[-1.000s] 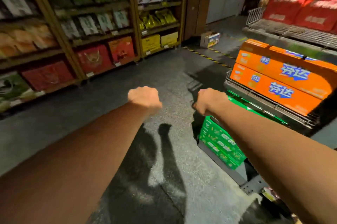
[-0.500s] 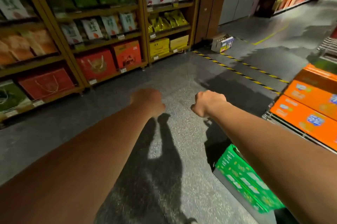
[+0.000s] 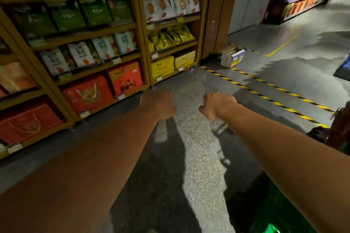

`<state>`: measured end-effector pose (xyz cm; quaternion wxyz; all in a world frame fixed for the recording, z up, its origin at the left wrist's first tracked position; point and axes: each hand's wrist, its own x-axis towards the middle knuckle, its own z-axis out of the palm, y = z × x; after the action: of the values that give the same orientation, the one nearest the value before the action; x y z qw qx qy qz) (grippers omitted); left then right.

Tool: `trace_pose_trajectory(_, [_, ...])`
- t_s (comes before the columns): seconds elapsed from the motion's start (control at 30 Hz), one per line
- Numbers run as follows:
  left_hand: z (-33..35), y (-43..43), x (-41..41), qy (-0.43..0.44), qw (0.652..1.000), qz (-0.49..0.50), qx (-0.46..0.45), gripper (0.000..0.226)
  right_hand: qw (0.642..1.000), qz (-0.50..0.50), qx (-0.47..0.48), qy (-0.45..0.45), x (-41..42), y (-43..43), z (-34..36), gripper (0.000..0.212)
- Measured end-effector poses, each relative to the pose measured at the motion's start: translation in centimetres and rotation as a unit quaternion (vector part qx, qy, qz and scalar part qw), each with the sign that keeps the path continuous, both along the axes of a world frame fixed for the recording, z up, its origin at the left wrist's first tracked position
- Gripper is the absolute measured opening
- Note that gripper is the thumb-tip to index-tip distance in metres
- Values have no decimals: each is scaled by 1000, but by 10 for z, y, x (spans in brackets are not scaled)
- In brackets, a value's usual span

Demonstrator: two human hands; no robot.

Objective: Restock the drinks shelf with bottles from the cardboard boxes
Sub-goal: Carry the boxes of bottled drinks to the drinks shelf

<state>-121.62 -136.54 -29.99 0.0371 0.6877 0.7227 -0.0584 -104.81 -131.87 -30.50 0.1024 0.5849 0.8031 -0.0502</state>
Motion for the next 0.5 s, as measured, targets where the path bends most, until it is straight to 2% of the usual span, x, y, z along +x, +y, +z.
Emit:
trace_pose_trajectory(0.27, [15,182,-50,7,997,-66,-42,30,997,-73,3,22,-42,156,7,43])
trace_pose_trajectory(0.5, [-3,340,-40,-11,995,-93,-26,37,993,-116,0,7,-29,288,4,42])
